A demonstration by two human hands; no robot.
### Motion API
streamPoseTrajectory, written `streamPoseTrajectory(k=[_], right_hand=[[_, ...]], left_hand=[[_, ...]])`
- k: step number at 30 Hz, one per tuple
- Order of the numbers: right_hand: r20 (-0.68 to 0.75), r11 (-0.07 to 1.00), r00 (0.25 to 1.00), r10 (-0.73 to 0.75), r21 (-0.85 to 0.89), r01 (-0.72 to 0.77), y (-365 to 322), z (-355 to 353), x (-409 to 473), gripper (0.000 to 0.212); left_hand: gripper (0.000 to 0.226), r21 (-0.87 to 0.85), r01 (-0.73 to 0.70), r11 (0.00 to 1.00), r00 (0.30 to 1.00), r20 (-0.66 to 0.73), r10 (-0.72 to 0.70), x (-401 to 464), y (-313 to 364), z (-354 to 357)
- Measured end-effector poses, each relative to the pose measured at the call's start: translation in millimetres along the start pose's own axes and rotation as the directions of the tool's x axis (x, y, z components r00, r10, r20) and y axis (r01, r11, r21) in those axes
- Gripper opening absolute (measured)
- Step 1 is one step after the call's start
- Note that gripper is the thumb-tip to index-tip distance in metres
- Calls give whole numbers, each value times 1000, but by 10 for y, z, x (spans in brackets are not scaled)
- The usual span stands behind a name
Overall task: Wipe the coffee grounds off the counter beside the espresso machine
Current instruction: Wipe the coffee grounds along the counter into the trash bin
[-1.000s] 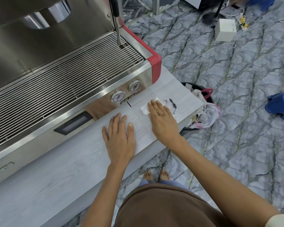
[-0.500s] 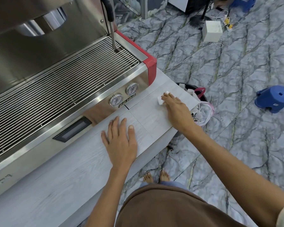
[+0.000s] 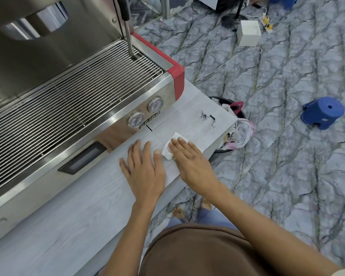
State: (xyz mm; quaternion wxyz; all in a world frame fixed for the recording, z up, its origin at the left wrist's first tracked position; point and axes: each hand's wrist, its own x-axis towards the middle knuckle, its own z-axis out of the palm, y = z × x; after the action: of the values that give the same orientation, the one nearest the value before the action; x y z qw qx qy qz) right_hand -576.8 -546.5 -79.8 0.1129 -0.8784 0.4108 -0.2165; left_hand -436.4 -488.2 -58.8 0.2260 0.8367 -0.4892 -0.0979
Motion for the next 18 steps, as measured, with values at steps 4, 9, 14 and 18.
streamPoseTrajectory(k=[4, 9, 14, 18], right_hand=[[22, 999, 999, 37, -12, -36, 152, -90, 43, 42], [27, 995, 995, 100, -27, -100, 436, -210, 159, 46], [38, 989, 988, 149, -23, -148, 710, -306, 281, 48], [55, 982, 981, 186, 9, -187, 865, -366, 350, 49]], left_hand=[[65, 36, -15, 999, 1000, 11, 14, 2, 69, 31], [62, 66, -43, 997, 998, 45, 40, 56, 202, 116], [60, 111, -79, 991, 995, 76, 71, 141, 328, 196], [60, 114, -104, 988, 991, 100, 92, 198, 458, 273]])
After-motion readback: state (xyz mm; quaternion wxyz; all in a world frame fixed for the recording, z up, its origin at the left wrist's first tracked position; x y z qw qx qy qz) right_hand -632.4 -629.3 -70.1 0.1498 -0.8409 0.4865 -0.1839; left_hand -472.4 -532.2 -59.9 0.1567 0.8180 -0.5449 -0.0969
